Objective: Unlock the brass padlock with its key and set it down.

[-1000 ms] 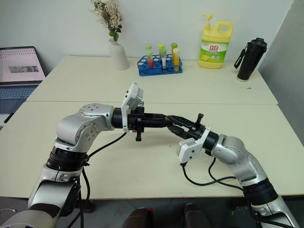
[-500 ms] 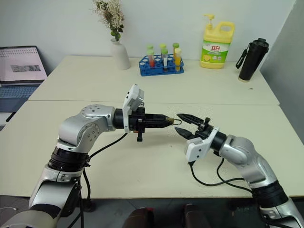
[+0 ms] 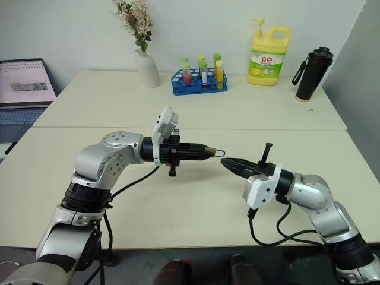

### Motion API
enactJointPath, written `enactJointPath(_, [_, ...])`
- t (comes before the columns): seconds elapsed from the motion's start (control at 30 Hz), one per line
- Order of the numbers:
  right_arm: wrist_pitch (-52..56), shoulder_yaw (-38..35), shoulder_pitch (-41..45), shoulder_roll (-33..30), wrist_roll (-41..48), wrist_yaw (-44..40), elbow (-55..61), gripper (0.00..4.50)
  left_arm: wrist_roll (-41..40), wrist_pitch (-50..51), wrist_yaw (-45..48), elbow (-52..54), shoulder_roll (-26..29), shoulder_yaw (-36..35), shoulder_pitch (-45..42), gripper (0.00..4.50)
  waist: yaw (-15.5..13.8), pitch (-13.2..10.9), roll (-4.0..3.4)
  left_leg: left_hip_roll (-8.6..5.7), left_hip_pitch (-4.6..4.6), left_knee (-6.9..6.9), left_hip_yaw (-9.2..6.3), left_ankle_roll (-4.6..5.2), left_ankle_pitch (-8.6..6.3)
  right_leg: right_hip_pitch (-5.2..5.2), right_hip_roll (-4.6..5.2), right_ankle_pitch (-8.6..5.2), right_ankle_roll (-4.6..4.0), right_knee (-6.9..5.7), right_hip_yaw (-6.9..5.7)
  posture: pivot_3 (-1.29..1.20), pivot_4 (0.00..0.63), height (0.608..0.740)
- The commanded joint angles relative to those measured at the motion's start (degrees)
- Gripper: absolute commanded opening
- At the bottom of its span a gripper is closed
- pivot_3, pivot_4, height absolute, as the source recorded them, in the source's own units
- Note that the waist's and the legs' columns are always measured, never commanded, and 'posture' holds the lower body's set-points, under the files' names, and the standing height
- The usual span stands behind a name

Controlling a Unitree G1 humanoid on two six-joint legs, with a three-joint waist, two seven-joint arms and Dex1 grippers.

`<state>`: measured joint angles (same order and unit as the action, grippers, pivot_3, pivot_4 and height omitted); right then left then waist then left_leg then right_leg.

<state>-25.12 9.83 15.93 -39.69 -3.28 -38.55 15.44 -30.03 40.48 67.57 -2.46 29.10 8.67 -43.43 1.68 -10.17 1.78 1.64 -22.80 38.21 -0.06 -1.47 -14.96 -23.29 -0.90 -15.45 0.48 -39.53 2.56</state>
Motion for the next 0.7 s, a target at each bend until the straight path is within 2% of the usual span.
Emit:
enactJointPath(0.03, [0.56, -0.85, 1.36, 0.49, 1.25, -0.66, 1.14, 0.0, -0.02, -1.65, 1.26, 3.02, 0.56, 0.07, -0.91, 0.17, 0.0, 0.0, 0.0, 0.0, 0.0, 0.0, 0.0, 0.0, 0.0, 0.0, 0.0, 0.0, 0.0, 0.0, 0.0, 0.0, 0.15, 0.74])
enactJointPath(0.7, [-3.46, 0.0, 4.86, 1.01, 1.03, -4.93, -5.05, 0.0, 0.09, -3.58, 4.48, 7.21, 2.3, 1.18, 1.59, 0.17, 0.0, 0.0, 0.0, 0.0, 0.0, 0.0, 0.01, 0.0, 0.0, 0.0, 0.0, 0.0, 0.0, 0.01, 0.0, 0.0, 0.15, 0.74])
